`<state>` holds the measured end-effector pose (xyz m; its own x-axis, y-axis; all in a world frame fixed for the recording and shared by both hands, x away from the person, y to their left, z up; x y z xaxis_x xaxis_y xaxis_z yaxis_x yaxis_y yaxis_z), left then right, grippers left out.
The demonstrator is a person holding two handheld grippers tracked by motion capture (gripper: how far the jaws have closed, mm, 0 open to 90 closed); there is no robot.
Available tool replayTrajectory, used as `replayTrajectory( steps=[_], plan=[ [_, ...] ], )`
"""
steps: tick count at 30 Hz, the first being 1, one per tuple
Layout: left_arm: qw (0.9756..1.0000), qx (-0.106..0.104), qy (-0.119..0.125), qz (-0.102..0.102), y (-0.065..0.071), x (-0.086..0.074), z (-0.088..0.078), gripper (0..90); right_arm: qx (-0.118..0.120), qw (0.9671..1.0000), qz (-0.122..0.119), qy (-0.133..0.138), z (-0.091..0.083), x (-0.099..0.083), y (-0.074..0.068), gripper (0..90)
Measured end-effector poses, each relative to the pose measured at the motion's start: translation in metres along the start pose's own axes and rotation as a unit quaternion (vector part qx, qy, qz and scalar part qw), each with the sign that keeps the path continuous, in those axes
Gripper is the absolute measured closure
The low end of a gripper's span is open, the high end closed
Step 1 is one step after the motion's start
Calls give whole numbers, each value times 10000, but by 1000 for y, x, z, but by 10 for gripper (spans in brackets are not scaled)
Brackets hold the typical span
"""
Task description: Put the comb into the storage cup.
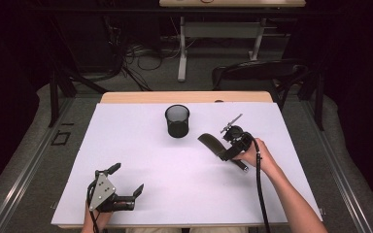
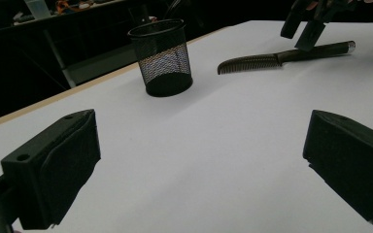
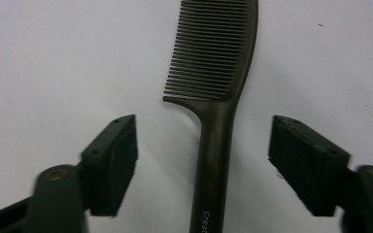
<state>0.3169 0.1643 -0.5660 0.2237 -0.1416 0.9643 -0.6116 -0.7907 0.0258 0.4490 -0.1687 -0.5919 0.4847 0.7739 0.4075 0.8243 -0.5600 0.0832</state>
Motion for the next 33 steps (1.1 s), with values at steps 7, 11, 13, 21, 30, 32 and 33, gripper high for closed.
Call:
replayTrajectory(
  steps=[7, 11, 13, 21, 30, 32, 33],
  plan=[
    [10000, 1, -15, 13, 0, 0, 1, 0, 59, 9997, 13, -238, 4, -2, 2, 463],
    [10000, 0, -9, 11, 0, 0, 0, 0, 17, 9990, 72, -432, 7, -5, 3, 535],
    [10000, -3, -10, 15, 1, 0, 0, 0, 14, 9987, 89, -497, 8, -5, 4, 565],
    [10000, 4, 0, 22, 0, 0, 0, 0, -138, 9973, 91, -717, 16, -7, 7, 628],
    [10000, 24, -8, 30, -1, 0, -1, 0, -342, 9955, 68, -884, 21, -7, 5, 663],
    [10000, 27, -4, 30, -1, 0, -1, 0, -356, 9953, 68, -901, 21, -7, 4, 682],
    [10000, 28, -4, 30, -1, 0, -1, 0, -349, 9935, 81, -1076, 18, -9, 3, 693]
  ],
)
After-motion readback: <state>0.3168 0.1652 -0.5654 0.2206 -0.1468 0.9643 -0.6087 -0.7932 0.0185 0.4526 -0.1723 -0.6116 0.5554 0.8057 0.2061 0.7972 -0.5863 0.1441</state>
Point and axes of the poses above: each handheld gripper's, and its own axes: z roughly forward along the jaws, x roughly out of its top, y roughly to its right, the point moved 9 cm from there along z, roughly forward along the jaws, and after that the axes turned 11 degrees about -z, right-handed, at the moved point
